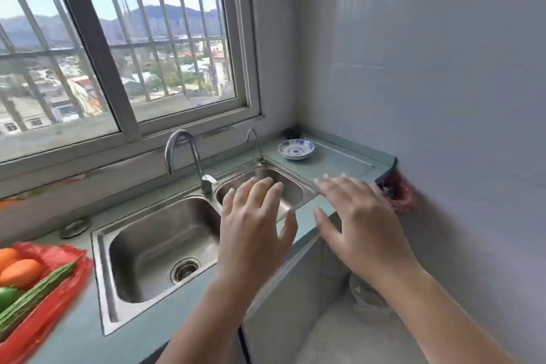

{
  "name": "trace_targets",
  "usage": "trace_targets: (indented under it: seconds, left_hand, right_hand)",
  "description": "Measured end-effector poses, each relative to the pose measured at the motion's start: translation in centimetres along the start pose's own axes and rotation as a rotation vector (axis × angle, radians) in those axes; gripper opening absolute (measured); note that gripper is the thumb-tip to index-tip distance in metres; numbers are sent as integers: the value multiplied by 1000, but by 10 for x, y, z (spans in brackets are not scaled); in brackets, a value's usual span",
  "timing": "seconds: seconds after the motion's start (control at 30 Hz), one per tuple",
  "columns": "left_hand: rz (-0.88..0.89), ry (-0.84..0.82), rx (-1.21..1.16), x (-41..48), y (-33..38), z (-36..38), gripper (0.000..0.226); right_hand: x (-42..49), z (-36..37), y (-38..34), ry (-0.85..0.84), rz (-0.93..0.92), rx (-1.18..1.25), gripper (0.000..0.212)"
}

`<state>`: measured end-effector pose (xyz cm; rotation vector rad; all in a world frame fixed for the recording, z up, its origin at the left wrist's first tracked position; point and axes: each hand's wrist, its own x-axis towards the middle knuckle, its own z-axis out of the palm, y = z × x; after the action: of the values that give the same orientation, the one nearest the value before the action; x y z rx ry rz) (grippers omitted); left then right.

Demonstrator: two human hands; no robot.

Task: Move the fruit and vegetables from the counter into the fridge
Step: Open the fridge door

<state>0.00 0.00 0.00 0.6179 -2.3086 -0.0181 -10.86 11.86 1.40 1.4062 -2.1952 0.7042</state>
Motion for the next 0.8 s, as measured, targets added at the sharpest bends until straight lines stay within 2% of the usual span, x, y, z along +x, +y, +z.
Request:
trace_targets:
  seconds: [0.27,0.53,0.8]
  left_hand:
    - [166,-7,-111,14,104,67,40]
    - [323,-134,-306,24,228,135,42]
    - [609,-244,-535,17,351,180,42]
  right_hand:
    - [-43,-28,114,83,173,-114,45]
    - [-109,-80,216,111,356,-258,43]
    - [-190,-141,273,166,681,-510,42]
